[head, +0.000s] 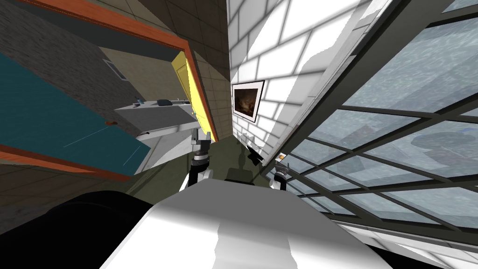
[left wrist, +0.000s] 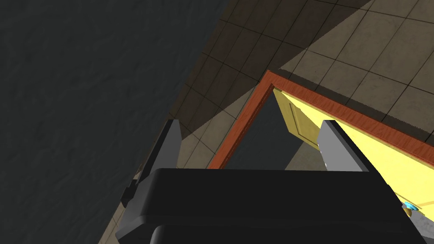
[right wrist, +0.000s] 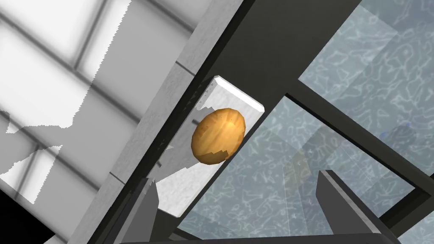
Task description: Pull the door open
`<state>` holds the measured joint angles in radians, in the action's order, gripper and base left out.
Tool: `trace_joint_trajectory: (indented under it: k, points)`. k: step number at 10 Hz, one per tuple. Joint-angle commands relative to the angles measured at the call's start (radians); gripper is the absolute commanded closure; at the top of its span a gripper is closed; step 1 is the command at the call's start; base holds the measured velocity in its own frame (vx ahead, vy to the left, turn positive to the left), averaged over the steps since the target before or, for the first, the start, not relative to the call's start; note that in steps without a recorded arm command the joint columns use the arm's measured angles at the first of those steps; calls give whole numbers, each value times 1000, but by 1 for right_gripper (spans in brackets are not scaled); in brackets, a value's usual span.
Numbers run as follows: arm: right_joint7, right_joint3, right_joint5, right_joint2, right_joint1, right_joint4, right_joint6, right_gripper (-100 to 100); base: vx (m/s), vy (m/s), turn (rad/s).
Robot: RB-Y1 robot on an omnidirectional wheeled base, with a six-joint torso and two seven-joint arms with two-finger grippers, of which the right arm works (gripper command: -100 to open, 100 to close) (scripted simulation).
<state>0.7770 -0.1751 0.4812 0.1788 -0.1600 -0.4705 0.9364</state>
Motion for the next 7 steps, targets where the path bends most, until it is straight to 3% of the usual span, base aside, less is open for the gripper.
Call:
trace_joint_trajectory:
  k: [1,7]
  points:
    - [28,1,8,-4,0,-5,-2,-100,-40,3,23]
    - [193,13,65,-31,-10,-16,-1,-100,-57,-10,43]
